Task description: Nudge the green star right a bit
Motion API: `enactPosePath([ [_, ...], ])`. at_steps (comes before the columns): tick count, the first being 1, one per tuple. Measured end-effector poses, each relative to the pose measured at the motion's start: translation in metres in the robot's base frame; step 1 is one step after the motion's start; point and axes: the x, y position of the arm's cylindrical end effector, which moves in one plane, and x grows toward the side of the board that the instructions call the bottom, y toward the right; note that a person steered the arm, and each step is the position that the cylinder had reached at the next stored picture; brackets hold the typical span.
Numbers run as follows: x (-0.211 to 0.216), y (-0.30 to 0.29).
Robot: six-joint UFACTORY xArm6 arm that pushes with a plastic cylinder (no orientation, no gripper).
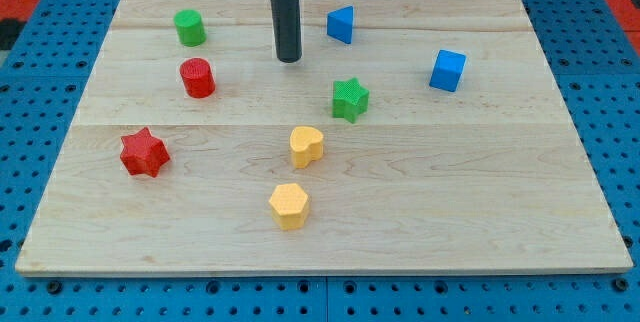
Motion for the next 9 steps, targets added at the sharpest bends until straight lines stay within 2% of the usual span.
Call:
enactPosePath([
  [2,0.027,-0.004],
  [6,0.035,-0.022],
  [8,0.084,-0.015],
  [9,0.094,0.004],
])
